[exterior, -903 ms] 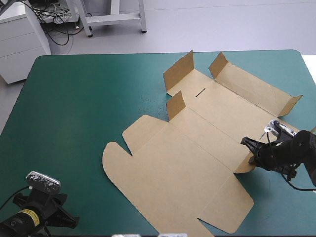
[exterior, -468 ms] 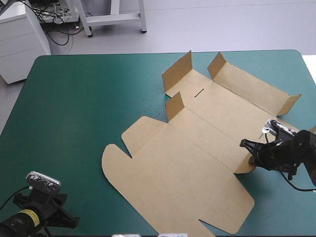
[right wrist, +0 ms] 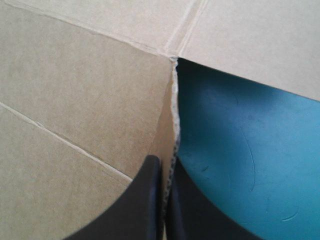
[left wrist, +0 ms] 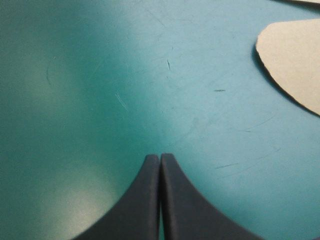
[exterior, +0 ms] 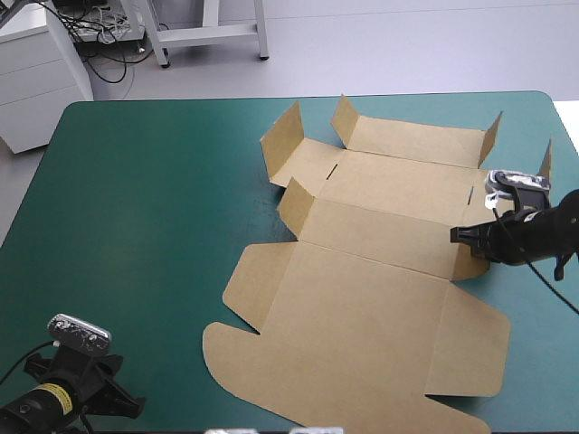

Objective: Fold the box

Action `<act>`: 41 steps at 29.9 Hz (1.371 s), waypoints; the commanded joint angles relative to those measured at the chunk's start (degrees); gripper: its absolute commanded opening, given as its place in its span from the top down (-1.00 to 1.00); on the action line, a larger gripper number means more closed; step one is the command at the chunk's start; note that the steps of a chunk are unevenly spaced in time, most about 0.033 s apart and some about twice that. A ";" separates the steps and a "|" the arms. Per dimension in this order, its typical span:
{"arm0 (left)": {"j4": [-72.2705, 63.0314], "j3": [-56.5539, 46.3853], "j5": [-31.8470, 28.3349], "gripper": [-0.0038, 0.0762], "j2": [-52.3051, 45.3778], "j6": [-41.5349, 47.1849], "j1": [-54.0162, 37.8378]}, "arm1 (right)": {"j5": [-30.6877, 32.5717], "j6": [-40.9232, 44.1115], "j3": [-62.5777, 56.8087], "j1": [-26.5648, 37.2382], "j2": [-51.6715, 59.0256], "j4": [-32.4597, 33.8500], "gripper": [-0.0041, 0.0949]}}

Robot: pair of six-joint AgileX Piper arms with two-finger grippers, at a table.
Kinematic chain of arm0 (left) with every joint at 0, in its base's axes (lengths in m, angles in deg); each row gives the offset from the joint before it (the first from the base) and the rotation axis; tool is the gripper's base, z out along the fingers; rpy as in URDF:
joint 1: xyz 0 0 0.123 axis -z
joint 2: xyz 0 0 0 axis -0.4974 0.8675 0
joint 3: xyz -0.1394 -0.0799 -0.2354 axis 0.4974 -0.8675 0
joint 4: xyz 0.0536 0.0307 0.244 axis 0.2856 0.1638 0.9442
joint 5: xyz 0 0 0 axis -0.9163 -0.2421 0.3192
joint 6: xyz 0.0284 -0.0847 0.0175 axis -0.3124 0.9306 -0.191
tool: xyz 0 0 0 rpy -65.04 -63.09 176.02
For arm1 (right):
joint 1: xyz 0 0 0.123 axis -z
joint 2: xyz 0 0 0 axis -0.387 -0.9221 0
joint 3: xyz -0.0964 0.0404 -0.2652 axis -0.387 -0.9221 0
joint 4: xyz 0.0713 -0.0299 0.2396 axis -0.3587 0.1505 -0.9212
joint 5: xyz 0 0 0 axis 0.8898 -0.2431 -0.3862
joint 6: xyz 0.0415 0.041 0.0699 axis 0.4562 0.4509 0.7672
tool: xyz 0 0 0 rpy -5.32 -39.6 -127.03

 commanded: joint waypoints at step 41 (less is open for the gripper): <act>-0.02 1.18 -2.55 0.98 0.51 0.15 0.22 | -9.40 -45.07 55.47 -35.04 -34.39 18.34 0.97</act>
